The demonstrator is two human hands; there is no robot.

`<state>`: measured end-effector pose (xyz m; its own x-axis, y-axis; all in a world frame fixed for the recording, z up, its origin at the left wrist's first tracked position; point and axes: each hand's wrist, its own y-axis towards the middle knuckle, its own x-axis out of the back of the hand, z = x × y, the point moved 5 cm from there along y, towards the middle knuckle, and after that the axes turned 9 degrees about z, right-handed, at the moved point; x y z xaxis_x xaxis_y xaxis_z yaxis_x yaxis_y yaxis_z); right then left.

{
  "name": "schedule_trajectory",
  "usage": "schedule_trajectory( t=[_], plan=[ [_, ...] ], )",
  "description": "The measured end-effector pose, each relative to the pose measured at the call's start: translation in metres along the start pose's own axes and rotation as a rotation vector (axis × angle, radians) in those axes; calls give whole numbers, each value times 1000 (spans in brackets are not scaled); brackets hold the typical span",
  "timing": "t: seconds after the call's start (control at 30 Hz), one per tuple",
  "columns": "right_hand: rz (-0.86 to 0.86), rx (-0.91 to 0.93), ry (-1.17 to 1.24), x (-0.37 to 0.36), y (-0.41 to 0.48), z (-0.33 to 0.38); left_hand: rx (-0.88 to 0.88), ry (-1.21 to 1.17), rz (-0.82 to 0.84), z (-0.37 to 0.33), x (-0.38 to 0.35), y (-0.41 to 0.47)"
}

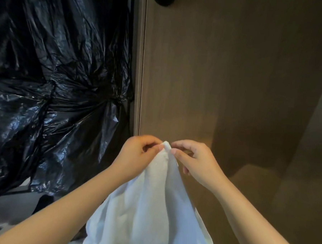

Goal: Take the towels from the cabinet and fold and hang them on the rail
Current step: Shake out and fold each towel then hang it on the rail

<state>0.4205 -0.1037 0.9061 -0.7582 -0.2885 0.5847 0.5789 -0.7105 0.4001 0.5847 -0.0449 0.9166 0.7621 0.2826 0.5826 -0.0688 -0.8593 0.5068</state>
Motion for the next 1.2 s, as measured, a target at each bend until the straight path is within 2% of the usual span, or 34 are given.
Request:
schedule_trajectory(
  t=[0.33, 0.5, 0.67, 0.93, 1.2],
  plan=[
    [-8, 37, 95, -11, -6, -3, 30, -51, -24, -1, -3, -5],
    [-38, 47, 74, -11, -8, -5, 113, -179, -88, 2, -5, -8],
    [-90, 31, 51, -9, -9, -7, 111, -139, -6, 5, -7, -18],
    [55, 50, 98, -10, -7, 2, 123, -183, 10, 8, -7, -21],
    [-42, 67, 26, -5, -8, 10, 158, -191, 64, 13, -2, -27]
  ],
)
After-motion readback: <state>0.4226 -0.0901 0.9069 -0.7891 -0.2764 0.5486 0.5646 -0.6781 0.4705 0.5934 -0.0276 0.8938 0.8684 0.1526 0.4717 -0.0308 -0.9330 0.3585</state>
